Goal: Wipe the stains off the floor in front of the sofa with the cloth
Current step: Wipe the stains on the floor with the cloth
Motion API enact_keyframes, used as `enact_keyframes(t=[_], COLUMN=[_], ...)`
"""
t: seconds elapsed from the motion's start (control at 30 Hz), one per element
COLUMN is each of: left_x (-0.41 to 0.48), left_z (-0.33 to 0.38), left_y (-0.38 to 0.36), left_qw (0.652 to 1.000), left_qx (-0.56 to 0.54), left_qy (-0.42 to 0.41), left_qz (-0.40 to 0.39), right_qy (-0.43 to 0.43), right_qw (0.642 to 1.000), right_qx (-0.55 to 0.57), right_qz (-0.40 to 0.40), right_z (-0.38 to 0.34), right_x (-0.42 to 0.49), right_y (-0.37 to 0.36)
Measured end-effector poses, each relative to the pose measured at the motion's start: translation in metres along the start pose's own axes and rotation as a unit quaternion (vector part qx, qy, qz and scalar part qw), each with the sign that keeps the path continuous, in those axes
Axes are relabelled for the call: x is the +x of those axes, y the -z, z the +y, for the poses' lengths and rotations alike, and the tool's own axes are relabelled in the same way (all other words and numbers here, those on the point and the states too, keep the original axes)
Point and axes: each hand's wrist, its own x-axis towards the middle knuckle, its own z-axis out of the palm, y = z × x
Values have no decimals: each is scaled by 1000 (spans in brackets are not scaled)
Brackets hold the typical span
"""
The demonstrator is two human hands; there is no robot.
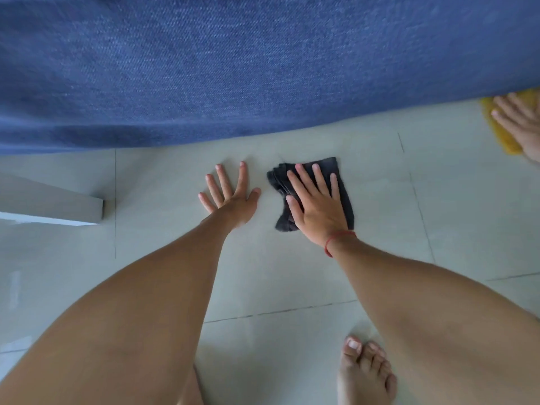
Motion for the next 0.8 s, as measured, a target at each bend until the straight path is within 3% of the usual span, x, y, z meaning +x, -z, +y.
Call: enact_keyframes(t=[0.07,0.17,0.3,0.4,0.57,0.8], left_x=[-1,-1,0,2,4,3], left_z=[0,0,0,-2,-3,-2], left_y=[0,0,-2,-3,-3,0], left_qw=[1000,1000,1000,1000,1000,1000], left_qx=[-5,-6,-8,-7,-7,-22], left_qy=[-3,-4,-9,-10,-14,-9], left_qz=[0,6,9,7,0,-13], right_qy=[2,-112,-234,-263,-172,-47], right_qw=[1000,993,970,962,983,999], right_qx=[-11,-2,40,48,31,19], right_qz=[10,40,59,63,53,16], right_z=[27,53,42,25,-5,-28], right_x=[-14,-10,32,67,91,27], right_y=[4,12,17,19,13,-5])
